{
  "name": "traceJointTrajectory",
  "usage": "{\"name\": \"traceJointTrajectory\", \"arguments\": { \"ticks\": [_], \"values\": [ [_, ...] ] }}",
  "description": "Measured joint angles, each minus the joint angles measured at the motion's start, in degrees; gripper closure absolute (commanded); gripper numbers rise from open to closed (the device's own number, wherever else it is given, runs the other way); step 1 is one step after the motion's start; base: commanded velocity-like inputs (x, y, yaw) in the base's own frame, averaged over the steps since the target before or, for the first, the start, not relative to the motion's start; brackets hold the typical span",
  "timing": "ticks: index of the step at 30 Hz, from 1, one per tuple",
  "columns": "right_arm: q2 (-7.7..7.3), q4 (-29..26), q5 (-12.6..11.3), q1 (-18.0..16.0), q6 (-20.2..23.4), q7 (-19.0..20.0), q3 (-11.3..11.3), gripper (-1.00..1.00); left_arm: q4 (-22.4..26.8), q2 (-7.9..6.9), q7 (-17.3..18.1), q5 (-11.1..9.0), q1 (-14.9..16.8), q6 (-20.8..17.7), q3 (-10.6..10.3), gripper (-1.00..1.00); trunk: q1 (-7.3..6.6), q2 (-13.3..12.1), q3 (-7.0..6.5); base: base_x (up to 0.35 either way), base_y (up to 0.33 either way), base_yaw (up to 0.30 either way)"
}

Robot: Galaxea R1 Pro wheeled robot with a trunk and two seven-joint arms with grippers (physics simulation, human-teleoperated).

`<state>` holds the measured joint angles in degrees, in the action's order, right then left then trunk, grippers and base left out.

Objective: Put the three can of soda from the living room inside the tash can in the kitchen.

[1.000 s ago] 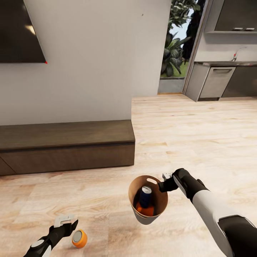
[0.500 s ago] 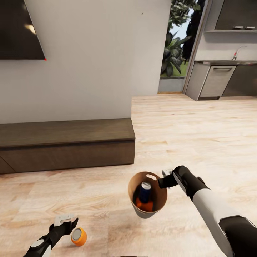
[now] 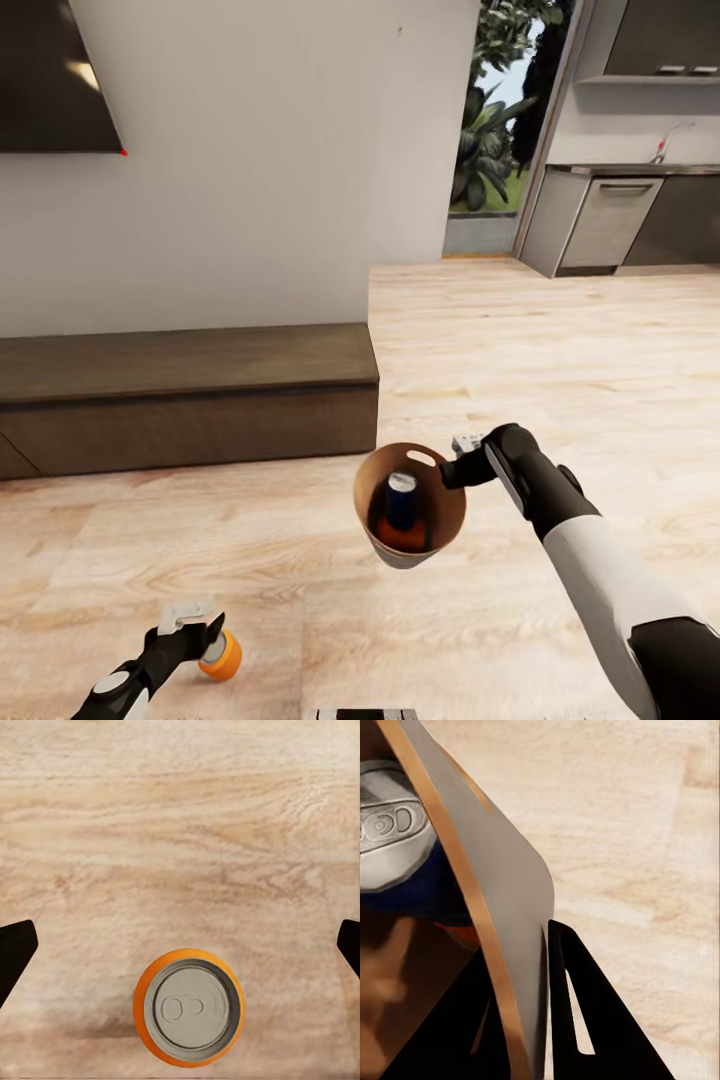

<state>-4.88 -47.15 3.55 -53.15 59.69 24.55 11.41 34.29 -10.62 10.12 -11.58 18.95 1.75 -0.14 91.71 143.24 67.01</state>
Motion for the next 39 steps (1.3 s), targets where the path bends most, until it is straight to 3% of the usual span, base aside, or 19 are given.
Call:
{"name": "traceJointTrajectory", "arguments": {
  "ticks": [22,39],
  "values": [
    [0.14,-0.82,-0.24,0.01,0.06,0.03,0.12,1.00,-0.10,0.25,-0.04,0.01,0.03,0.09,-1.18,-1.00,0.57,0.29,4.88,0.000,0.000,0.000],
    [0.19,-0.84,-0.01,0.00,0.01,-0.02,0.34,1.00,0.31,0.57,0.06,-0.02,-0.05,0.13,-1.22,-1.00,0.56,0.30,4.88,0.081,0.000,0.000]
  ]
}}
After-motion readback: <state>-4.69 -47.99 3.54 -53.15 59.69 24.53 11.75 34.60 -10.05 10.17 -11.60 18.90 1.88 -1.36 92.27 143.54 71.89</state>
